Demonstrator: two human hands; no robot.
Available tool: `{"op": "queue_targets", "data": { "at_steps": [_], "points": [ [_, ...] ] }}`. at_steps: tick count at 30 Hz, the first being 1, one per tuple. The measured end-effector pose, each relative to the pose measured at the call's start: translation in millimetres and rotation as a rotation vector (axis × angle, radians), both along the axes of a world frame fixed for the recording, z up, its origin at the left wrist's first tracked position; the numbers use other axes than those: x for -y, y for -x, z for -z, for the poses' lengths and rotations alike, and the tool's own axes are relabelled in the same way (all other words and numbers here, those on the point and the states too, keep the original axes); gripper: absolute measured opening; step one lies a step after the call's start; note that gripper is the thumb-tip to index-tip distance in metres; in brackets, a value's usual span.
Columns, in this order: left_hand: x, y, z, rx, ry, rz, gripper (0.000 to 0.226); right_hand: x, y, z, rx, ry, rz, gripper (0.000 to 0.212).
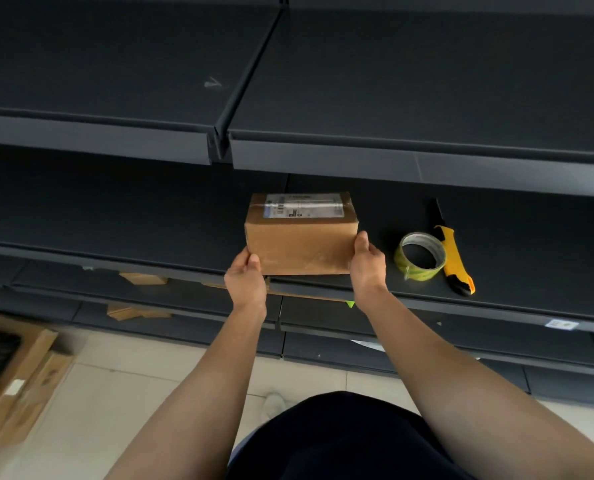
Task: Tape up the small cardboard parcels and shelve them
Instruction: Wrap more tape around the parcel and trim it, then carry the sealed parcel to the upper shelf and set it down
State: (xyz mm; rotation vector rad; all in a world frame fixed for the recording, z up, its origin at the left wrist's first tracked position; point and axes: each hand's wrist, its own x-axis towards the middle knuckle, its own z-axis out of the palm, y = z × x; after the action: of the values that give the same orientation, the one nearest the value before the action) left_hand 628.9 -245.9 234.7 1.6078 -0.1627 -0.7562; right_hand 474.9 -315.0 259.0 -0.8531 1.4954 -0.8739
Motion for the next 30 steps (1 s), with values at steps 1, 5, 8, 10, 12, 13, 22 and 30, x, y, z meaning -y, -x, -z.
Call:
{"op": "queue_targets", "data": {
  "at_steps": [1, 5, 8, 10, 12, 13, 22, 30],
  "points": [
    [0, -1, 0, 0.012, -0.022, -0.022, 0.031, -1, 0, 0, -0.012, 0.007, 0.005, 0.033],
    [2, -5, -7, 0.087, -0.094, -0.050, 0.049, -9, -2, 7, -0.043, -0.038, -0.067, 0.031],
    [5, 0, -12, 0.236, -0.191, 0.030, 0.062, -10, -6, 8, -0.072, -0.067, -0.235, 0.064],
    [4, 6, -14, 0.347, -0.218, 0.059, 0.049, -6, -8, 6, -0.168, -0.030, -0.288, 0.068],
    [0, 11, -14, 0.362, -0.171, 0.165, 0.044, 1, -4, 3, -0.178, -0.012, -0.280, 0.072],
    [-3, 14, -15, 0.362, -0.164, 0.247, 0.046, 5, -2, 2, -0.149, -0.002, -0.284, 0.076],
    [-15, 35, -18, 0.297, -0.105, 0.646, 0.117, 7, 2, 6, -0.151, -0.069, -0.645, 0.095],
    [-40, 33, -33, 0.362, -0.069, 0.423, 0.090, -16, 6, -5, -0.067, 0.152, -0.751, 0.056]
  ]
}}
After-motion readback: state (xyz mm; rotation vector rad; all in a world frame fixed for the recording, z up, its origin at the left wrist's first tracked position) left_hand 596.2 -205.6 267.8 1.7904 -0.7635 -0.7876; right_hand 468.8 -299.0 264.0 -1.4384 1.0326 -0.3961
